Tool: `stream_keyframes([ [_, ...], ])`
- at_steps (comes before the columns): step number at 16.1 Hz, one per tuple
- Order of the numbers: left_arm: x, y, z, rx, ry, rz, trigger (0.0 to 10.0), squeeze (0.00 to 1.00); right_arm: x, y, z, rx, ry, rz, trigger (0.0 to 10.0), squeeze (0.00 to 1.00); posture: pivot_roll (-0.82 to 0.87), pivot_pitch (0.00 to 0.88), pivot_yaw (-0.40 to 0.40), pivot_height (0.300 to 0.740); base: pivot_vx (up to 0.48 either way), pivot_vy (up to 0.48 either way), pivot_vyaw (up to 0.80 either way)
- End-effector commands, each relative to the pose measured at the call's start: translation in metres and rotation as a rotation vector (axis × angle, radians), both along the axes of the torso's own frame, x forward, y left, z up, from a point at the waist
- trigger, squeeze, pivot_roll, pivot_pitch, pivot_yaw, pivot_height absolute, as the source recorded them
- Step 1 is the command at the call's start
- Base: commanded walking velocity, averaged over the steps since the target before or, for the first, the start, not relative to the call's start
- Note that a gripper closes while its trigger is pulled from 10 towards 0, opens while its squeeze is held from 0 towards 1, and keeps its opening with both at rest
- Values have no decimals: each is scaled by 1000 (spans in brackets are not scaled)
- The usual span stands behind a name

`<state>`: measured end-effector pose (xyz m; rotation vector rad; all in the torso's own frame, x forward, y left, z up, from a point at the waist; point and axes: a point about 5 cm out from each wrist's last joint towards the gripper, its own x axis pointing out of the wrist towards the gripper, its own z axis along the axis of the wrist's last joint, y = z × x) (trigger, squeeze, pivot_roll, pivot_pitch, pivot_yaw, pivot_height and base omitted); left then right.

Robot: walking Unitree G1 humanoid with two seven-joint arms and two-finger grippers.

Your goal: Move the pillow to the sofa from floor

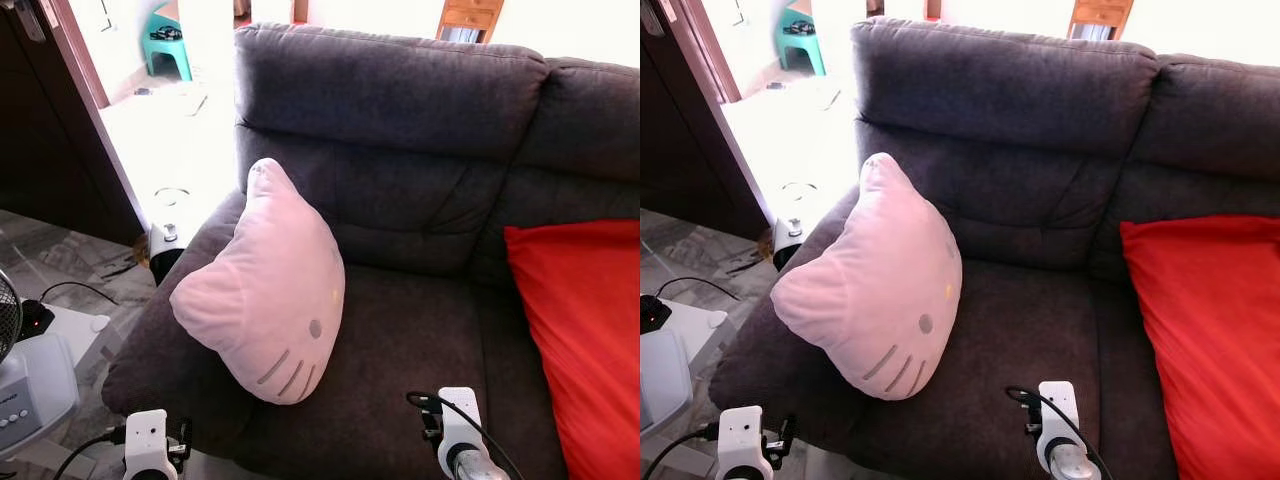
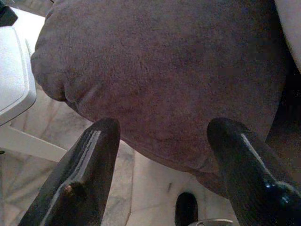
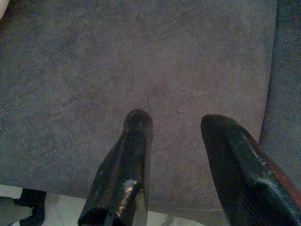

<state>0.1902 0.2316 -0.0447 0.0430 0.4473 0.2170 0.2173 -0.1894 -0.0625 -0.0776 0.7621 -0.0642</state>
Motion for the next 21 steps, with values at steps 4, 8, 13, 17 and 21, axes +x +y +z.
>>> stream_keyframes([
  [4,-2,1,-1,-7,0,7,10000,0,-3,-4,-2,-1,20,-12,10000,0,167,101,-52,740,-286,0,0],
  [8,-3,-1,-2,-14,-2,9,10000,0,-3,-6,-1,-7,18,-17,10000,0,165,105,-53,740,-278,0,0],
  [13,-2,0,-1,-16,-6,17,10000,0,1,-5,1,-8,4,-13,10000,0,164,109,-55,740,-277,0,0],
  [17,-2,0,-2,-24,-7,24,10000,0,4,-3,3,-7,-8,-10,10000,0,163,110,-56,740,-281,0,0],
  [21,-3,0,-3,-21,4,25,10000,0,6,-3,4,-2,-20,-10,10000,0,163,113,-59,740,-209,0,0],
])
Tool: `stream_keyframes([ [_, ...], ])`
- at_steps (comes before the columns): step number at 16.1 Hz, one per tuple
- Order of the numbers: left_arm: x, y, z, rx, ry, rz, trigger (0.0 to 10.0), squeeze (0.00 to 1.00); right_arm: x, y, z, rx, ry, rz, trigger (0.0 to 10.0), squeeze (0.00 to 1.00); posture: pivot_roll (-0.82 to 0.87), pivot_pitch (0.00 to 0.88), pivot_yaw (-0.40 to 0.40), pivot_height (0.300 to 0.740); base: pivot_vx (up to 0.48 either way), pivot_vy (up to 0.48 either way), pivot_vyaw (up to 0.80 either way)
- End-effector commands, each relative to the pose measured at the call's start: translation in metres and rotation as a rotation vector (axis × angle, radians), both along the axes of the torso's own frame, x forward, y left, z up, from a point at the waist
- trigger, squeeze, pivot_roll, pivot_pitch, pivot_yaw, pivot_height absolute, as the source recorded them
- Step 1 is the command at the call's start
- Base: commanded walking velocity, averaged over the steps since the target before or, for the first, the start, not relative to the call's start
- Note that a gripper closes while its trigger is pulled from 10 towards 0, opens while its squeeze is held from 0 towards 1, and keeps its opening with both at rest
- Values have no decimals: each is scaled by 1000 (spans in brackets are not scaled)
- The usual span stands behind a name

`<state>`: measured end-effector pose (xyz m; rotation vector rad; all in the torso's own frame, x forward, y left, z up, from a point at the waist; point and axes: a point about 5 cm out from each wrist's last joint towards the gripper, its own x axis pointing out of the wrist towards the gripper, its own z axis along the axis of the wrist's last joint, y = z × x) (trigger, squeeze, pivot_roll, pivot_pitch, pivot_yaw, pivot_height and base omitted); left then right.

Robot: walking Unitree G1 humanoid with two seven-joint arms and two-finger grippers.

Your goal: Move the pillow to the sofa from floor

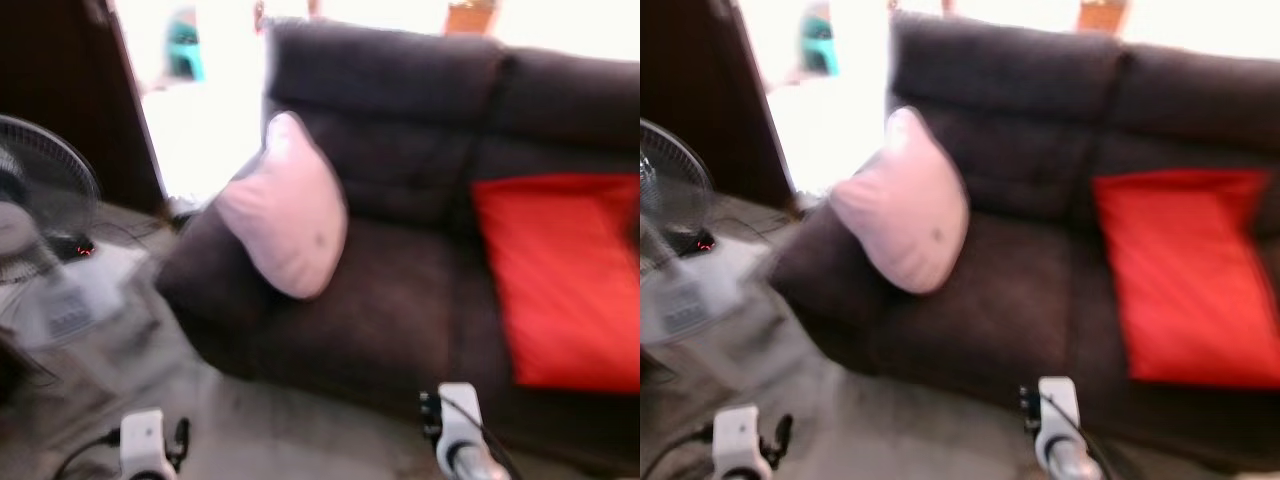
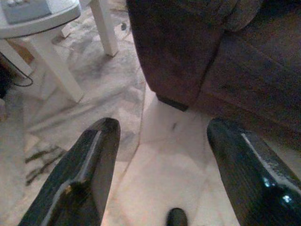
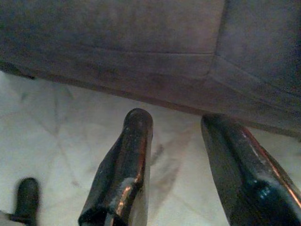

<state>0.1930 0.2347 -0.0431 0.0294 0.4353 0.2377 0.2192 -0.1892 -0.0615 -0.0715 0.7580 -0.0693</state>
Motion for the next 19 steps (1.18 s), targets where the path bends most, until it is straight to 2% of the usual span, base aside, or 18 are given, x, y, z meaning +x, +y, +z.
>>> stream_keyframes([
  [1,-6,-1,-6,12,56,0,10000,0,5,-2,4,-7,-17,1,10000,0,163,113,-58,740,0,0,0],
  [4,-3,3,-8,22,112,-20,10000,0,4,1,2,-42,10,99,10000,0,154,109,-58,740,0,0,0],
  [5,-3,1,-12,17,162,-50,10000,0,-2,-3,-2,-44,44,74,10000,0,153,108,-60,740,0,0,0],
  [7,-2,-3,-16,-25,198,-50,10000,0,-13,-14,-8,-19,103,-33,10000,0,154,99,-54,740,0,0,0],
  [9,-1,-12,-22,-16,279,-81,10000,0,-21,-15,-13,19,144,-82,10000,0,159,90,-45,740,0,0,0],
  [12,3,-18,-23,-23,306,-108,10000,0,-23,-9,-15,49,155,-66,10000,0,155,79,-30,740,0,0,0],
  [15,18,-19,-17,11,314,-157,10000,0,-30,3,-20,72,190,-54,10000,0,141,49,5,740,0,0,0],
  [19,9,-28,-24,-25,347,-139,10000,0,-37,2,-23,82,202,-64,10000,0,138,29,-5,740,0,0,0],
])
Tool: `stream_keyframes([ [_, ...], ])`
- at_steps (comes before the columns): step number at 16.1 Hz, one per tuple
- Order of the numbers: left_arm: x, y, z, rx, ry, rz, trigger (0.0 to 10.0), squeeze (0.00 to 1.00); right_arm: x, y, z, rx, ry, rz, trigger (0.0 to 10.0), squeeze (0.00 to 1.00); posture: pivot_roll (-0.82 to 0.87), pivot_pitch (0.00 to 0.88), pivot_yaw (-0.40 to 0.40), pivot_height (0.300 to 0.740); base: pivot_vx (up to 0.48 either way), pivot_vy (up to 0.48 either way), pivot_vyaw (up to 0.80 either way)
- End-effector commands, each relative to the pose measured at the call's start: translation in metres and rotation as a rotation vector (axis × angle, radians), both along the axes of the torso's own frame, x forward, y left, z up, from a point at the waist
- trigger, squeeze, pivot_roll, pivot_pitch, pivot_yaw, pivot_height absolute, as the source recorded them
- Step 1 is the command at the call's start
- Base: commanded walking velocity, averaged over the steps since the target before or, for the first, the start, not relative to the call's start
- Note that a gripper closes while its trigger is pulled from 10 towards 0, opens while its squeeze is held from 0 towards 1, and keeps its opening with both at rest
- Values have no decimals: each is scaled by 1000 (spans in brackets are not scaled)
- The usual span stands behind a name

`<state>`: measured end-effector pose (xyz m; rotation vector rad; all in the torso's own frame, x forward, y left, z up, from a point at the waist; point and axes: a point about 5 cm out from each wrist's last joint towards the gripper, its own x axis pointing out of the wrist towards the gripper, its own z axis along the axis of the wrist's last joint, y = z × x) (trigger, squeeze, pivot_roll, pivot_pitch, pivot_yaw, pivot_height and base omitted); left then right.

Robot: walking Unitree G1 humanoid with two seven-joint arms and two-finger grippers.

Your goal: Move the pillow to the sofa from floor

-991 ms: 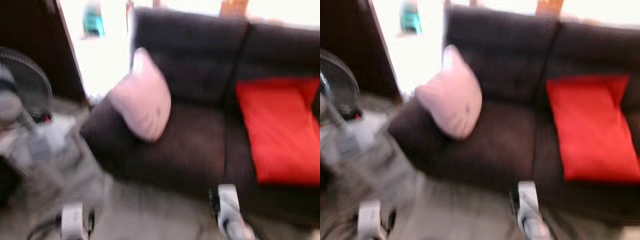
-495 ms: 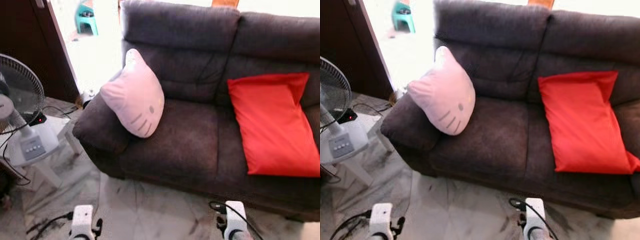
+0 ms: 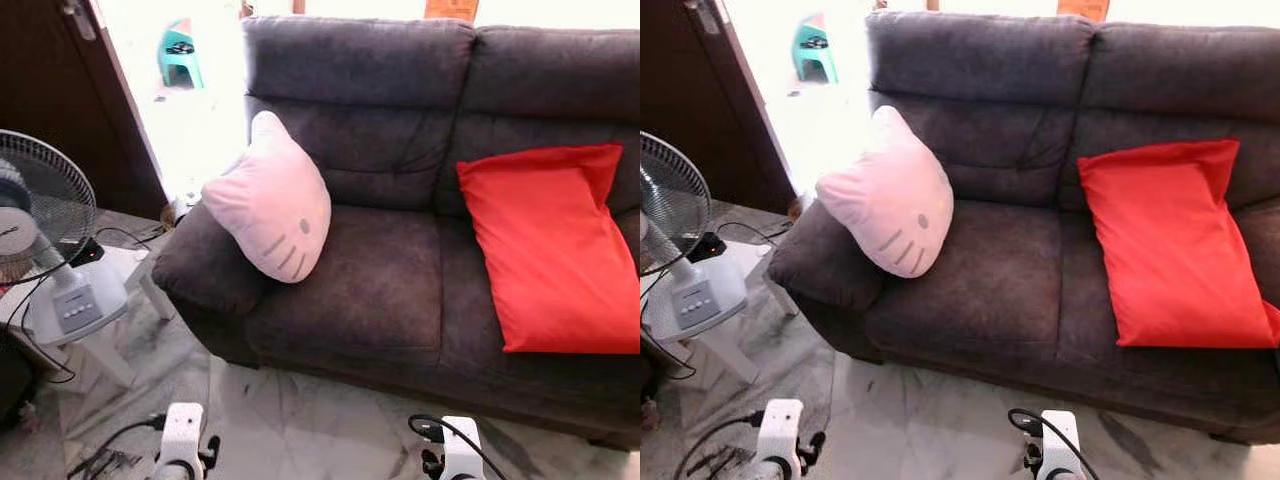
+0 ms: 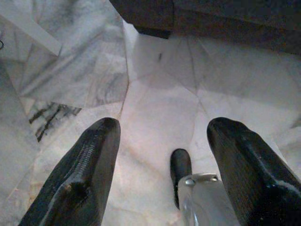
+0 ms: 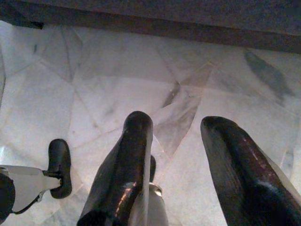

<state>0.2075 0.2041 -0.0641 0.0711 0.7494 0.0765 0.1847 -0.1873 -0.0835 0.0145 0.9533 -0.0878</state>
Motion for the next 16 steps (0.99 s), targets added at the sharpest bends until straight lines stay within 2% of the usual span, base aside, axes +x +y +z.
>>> stream_keyframes([
  [1,-7,0,-4,-17,24,22,10000,0,-3,-2,-1,5,7,-16,10000,0,135,26,-10,740,0,0,0],
  [3,-9,-2,-6,-3,34,0,10000,0,-5,-1,-2,37,22,-20,10000,0,135,25,-18,740,0,-392,-794],
  [6,-5,0,-3,-17,11,34,10000,0,-2,0,-1,18,10,26,10000,0,136,60,-20,740,0,-85,0],
  [10,-9,1,-6,-27,28,43,10000,0,-2,-1,-1,7,14,33,10000,0,133,86,-22,740,0,-452,0],
  [13,-10,0,-6,-40,23,50,10000,0,-6,-8,-2,1,25,20,10000,0,129,96,-27,740,0,-480,0],
  [16,-9,0,-6,-46,22,48,10000,0,-8,-5,-3,-9,43,45,10000,0,126,100,-30,740,0,-480,-769],
])
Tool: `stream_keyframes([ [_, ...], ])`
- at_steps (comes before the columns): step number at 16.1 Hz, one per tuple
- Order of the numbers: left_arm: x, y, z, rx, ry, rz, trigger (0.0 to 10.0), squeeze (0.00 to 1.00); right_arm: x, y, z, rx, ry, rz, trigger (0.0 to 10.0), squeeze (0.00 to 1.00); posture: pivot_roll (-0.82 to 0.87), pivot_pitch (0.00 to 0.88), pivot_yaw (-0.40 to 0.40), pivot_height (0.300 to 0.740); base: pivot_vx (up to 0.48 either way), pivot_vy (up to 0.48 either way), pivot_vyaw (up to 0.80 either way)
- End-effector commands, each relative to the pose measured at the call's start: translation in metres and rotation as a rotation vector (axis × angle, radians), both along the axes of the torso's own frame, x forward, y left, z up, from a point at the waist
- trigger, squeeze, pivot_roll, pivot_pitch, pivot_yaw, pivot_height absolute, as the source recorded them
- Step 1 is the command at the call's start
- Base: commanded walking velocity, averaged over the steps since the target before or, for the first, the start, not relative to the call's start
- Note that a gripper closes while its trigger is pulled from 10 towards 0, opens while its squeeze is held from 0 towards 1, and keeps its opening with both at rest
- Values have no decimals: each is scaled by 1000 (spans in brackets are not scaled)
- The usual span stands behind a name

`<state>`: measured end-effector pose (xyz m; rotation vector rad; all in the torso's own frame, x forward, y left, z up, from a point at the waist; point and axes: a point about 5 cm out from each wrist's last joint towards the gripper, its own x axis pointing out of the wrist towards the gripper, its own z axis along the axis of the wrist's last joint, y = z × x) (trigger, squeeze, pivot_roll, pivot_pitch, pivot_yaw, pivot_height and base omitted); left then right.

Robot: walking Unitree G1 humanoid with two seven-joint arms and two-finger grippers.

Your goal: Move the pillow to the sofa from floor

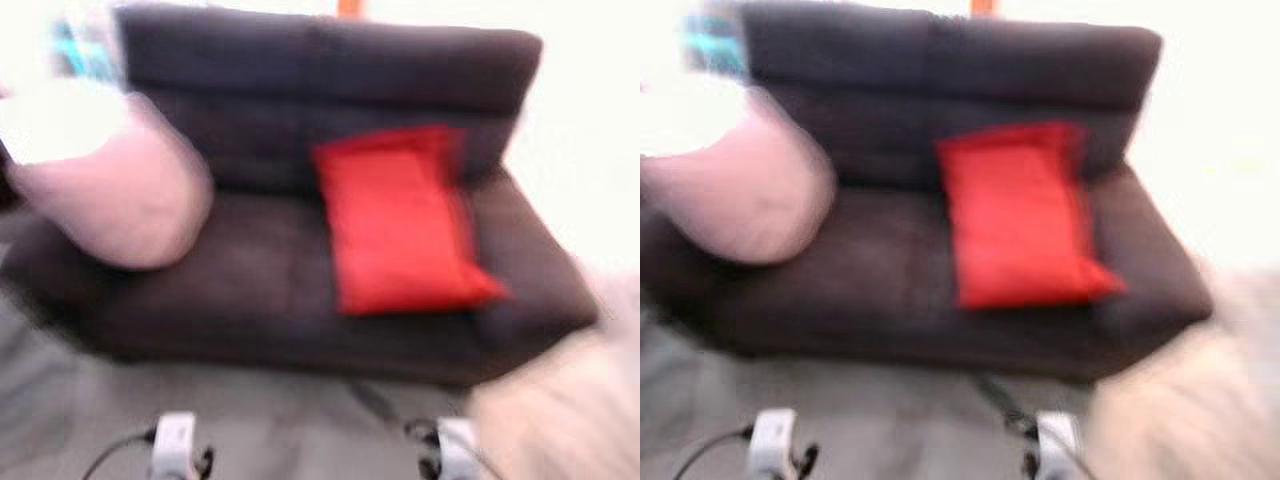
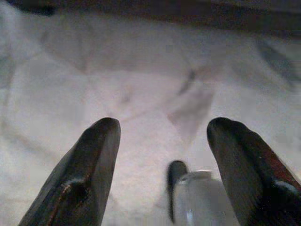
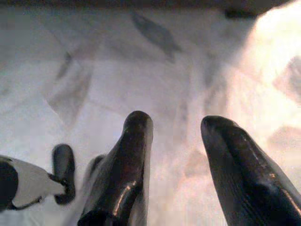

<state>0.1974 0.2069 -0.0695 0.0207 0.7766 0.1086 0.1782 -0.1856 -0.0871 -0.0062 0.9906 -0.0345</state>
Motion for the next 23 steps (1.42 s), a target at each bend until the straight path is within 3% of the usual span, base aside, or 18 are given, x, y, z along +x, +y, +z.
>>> stream_keyframes([
  [1,1,-4,0,-12,-3,-1,10000,0,-1,-6,0,-24,5,4,10000,0,126,101,-30,740,0,-480,0],
  [4,3,-7,0,-13,-4,-4,10000,0,-2,-3,-1,-24,7,5,10000,0,127,102,-30,740,0,-480,0],
  [14,3,-1,1,-10,-10,-8,10000,0,-6,-20,0,-43,23,3,10000,0,126,89,-27,740,0,-480,-349],
  [17,3,1,1,-6,-4,-4,10000,0,-10,-20,-1,-40,29,1,10000,0,122,90,-26,740,0,-87,0],
  [23,6,1,3,-15,-15,14,10000,0,-13,-13,-4,-31,40,10,10000,0,120,93,-26,740,0,0,-772],
])
